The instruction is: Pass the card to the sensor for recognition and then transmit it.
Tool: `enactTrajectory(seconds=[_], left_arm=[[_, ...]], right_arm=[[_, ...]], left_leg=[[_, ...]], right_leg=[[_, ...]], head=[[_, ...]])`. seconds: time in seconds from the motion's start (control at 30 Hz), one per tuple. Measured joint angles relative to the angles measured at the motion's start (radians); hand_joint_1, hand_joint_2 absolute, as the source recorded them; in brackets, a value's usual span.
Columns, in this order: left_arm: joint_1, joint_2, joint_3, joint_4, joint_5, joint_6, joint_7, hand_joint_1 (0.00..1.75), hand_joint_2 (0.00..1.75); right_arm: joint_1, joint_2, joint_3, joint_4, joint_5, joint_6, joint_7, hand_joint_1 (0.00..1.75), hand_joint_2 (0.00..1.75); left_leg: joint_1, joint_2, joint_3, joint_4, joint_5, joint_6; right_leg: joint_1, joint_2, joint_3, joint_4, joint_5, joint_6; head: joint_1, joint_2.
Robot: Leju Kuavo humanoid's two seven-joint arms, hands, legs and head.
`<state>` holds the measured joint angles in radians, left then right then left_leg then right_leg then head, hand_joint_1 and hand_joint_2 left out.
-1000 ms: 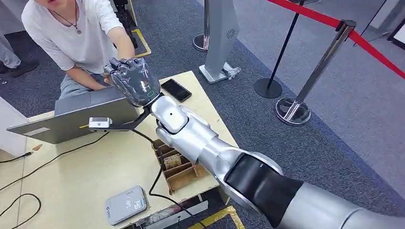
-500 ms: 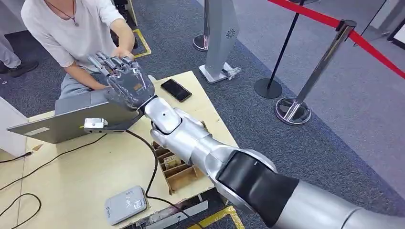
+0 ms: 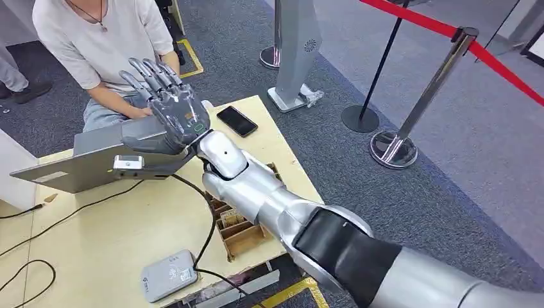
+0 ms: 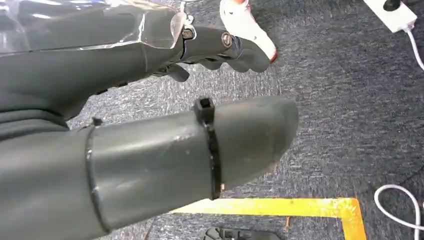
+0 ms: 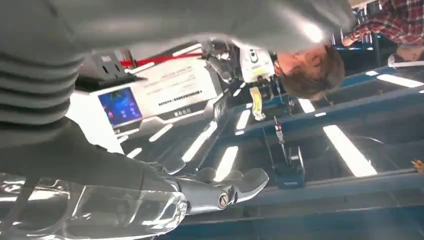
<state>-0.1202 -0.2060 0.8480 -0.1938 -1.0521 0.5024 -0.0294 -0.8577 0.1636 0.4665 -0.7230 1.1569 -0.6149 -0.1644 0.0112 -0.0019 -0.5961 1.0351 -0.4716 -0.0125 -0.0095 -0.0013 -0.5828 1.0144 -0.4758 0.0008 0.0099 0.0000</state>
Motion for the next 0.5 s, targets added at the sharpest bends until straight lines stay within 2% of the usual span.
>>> enactTrajectory(seconds=[0.27, 0.5], left_arm=[[0.004, 0.003, 0.001, 0.000, 0.004, 0.000, -0.003, 0.00, 0.00], [0.004, 0.003, 0.001, 0.000, 0.008, 0.000, -0.003, 0.00, 0.00]], right_arm=[[0.143, -0.104, 0.002, -0.247, -0.113, 0.159, -0.027, 0.00, 0.00], [0.281, -0.184, 0.010, -0.449, -0.131, 0.188, -0.030, 0.00, 0.00]], left_leg=[[0.000, 0.000, 0.000, 0.000, 0.000, 0.000], [0.000, 0.000, 0.000, 0.000, -0.001, 0.000]], right_leg=[[0.000, 0.000, 0.000, 0.000, 0.000, 0.000], [0.000, 0.000, 0.000, 0.000, 0.000, 0.000]], head=[[0.000, 0.000], [0.000, 0.000]])
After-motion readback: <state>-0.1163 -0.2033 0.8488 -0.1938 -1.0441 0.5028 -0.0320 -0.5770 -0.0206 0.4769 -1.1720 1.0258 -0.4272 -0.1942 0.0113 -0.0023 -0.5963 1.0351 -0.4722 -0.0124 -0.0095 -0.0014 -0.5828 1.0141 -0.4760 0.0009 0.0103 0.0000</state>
